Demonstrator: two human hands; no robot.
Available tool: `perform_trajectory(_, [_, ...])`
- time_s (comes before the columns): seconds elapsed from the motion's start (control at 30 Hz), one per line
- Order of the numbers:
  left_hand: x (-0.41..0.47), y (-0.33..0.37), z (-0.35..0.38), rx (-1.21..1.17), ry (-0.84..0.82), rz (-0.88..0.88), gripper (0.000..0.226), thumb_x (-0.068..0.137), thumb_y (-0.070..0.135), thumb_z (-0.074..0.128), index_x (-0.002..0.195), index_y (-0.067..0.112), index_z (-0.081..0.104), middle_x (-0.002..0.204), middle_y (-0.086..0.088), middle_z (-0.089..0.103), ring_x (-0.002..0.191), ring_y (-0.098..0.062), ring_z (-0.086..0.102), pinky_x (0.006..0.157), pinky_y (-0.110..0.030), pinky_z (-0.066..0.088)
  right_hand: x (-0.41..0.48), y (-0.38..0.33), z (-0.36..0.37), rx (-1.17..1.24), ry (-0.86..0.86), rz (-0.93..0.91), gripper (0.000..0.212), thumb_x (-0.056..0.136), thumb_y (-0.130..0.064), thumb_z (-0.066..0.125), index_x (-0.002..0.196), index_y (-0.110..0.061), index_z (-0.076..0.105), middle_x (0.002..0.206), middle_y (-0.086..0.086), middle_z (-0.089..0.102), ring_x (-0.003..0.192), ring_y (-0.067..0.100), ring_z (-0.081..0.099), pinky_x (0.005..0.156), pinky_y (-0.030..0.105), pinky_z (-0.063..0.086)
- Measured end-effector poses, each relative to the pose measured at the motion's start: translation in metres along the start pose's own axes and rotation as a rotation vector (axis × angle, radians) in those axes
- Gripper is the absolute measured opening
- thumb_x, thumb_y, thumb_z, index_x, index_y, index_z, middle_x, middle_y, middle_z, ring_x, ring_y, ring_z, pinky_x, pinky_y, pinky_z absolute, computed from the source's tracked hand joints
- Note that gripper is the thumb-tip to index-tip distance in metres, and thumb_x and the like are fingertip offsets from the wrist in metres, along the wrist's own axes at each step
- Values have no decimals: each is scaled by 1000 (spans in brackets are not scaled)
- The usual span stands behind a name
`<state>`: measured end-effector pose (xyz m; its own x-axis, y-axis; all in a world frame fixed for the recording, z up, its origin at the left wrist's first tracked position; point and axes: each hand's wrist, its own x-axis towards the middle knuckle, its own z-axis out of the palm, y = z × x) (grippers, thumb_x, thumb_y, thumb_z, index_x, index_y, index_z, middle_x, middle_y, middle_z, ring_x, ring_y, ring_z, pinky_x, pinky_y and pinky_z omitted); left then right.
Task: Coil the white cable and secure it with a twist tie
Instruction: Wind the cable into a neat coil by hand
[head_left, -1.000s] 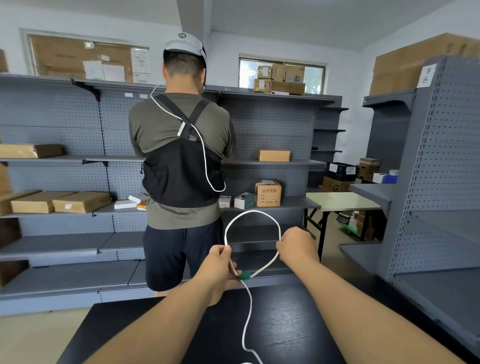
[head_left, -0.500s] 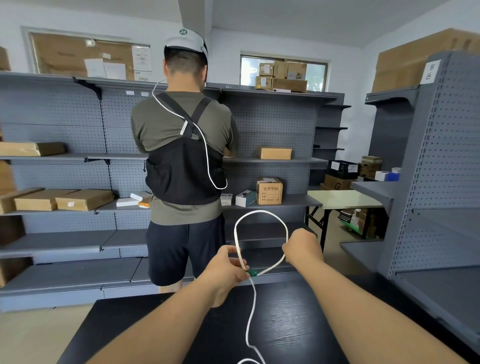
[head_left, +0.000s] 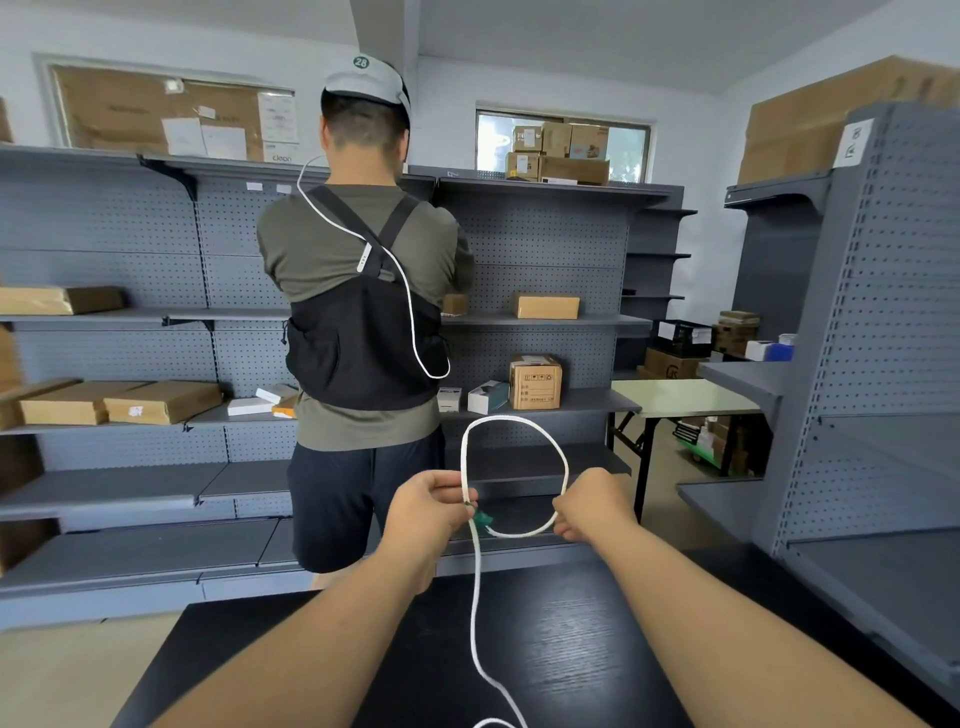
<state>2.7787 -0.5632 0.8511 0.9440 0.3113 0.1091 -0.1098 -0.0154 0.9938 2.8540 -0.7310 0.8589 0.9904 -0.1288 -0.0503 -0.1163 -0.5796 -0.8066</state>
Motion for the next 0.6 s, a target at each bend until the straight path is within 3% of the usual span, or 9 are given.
perform_trajectory(0.07, [6, 8, -7, 140, -36, 48, 29, 77, -14, 60, 90, 12, 61, 82, -4, 71, 79, -15, 67, 68, -22, 54, 0, 1, -1, 10, -45, 0, 17, 83, -2, 59, 67, -5, 54, 67, 13, 59, 59, 26, 59, 63, 32, 53])
perform_trajectory(0.13, [12, 18, -13, 329, -100, 104, 29, 76, -12, 61, 88, 15, 60, 80, -1, 71, 80, -15, 67, 73, -25, 55, -5, -2, -6, -174, -21, -108, 8, 82, -13, 63, 79, -7, 58, 78, 9, 59, 68, 23, 58, 59, 27, 46])
perform_trajectory(0.2, [16, 28, -16, 541, -177, 148, 30, 76, -9, 62, 90, 17, 59, 81, 2, 71, 80, -12, 66, 70, -21, 52, -7, -7, -7, -278, 29, -282, 38, 83, -22, 66, 118, -11, 55, 111, 9, 58, 99, 24, 58, 75, 27, 45])
perform_trajectory(0.27, [19, 35, -18, 645, -231, 163, 32, 75, -8, 64, 91, 19, 58, 82, 2, 70, 80, -11, 66, 68, -21, 52, -15, -15, -7, -230, 35, -517, 57, 85, -24, 65, 137, -17, 42, 137, 3, 47, 124, 21, 46, 97, 32, 41])
perform_trajectory(0.4, [18, 42, -19, 676, -301, 135, 42, 70, -4, 71, 103, 16, 55, 86, -1, 67, 82, -15, 65, 80, -31, 55, -30, -32, -1, -284, -33, -878, 51, 91, -22, 56, 139, -23, 40, 143, -4, 42, 133, 14, 35, 110, 32, 29])
perform_trajectory(0.6, [16, 40, -21, 669, -370, 44, 70, 69, 3, 76, 126, 16, 38, 96, 1, 64, 92, -16, 63, 91, -36, 51, -37, -38, 8, -444, -138, -960, 32, 98, -21, 43, 128, -19, 53, 134, -1, 53, 133, 15, 35, 115, 37, 23])
